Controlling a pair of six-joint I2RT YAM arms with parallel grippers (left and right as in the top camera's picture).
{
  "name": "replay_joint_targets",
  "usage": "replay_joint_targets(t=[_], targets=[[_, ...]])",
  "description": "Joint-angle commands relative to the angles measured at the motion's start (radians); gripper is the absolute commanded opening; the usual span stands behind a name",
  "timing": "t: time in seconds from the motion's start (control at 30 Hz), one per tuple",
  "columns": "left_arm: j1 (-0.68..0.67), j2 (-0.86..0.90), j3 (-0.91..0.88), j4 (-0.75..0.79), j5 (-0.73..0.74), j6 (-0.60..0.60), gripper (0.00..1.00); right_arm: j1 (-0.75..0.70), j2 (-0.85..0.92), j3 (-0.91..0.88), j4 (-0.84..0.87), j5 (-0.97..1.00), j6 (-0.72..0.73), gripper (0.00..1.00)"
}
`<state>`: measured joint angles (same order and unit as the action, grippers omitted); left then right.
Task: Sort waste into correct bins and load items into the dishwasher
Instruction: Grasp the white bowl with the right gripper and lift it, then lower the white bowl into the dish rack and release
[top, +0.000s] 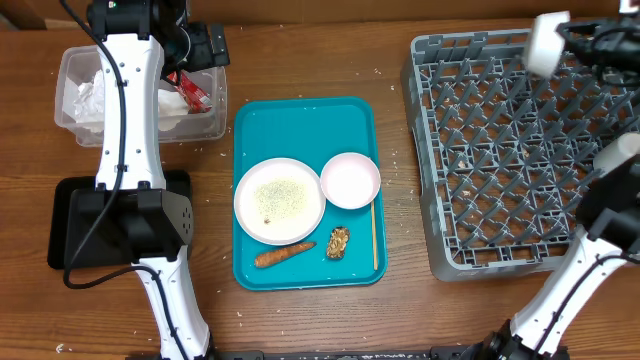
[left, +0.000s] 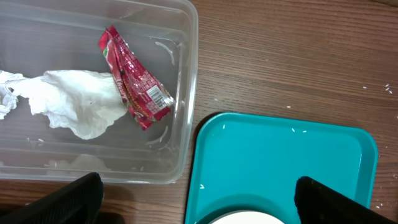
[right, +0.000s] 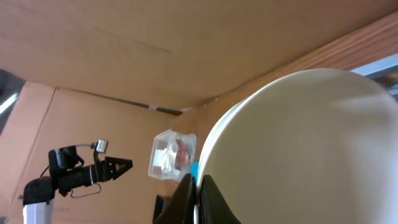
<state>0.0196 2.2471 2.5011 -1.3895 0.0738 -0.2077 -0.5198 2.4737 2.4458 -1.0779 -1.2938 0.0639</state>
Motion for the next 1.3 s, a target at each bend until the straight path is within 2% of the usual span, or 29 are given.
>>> replay_joint_targets(t=[0.0,0.17,0.4,0.57,0.63,0.83,0.93,1.07,1.13,1.27], targets=[[-0.007,0.001,0.014,0.003,-0.003,-0.01,1.0,0.01,0.029,0.001,0.029,-0.048,0.026,0.04],[-0.007,0.001,0.014,0.003,-0.003,-0.01,1.0,-0.005,0.053,0.001,0.039,0.117,0.159,0.04],[-0.007,0.001,0.014,0.003,-0.003,-0.01,1.0,-0.061,0.048,0.003,0.032,0.161,0.177,0.05],[-0.007,0.001,0.014,0.003,-0.003,-0.01,1.0,-0.104,0.021,0.003,0.018,0.222,0.203,0.2],[-0.007,0.001,0.014,0.003,-0.003,-0.01,1.0,-0.119,0.001,0.003,0.002,0.27,0.203,0.22],[-0.007,0.001,0.014,0.003,-0.003,-0.01,1.0,-0.154,-0.146,0.003,-0.083,0.612,0.253,0.26],[-0.007,0.001,0.014,0.003,-0.003,-0.01,1.0,-0.154,-0.235,0.003,-0.127,0.789,0.269,0.31],[-0.007,0.001,0.014,0.003,-0.003,-0.01,1.0,-0.121,-0.329,0.003,-0.163,0.927,0.274,0.38],[-0.007,0.001,0.014,0.003,-0.003,-0.01,1.0,-0.083,-0.351,0.003,-0.172,0.954,0.23,0.5],[-0.007,0.001,0.014,0.003,-0.003,-0.01,1.0,0.013,-0.335,-0.002,-0.204,1.052,0.193,0.49]])
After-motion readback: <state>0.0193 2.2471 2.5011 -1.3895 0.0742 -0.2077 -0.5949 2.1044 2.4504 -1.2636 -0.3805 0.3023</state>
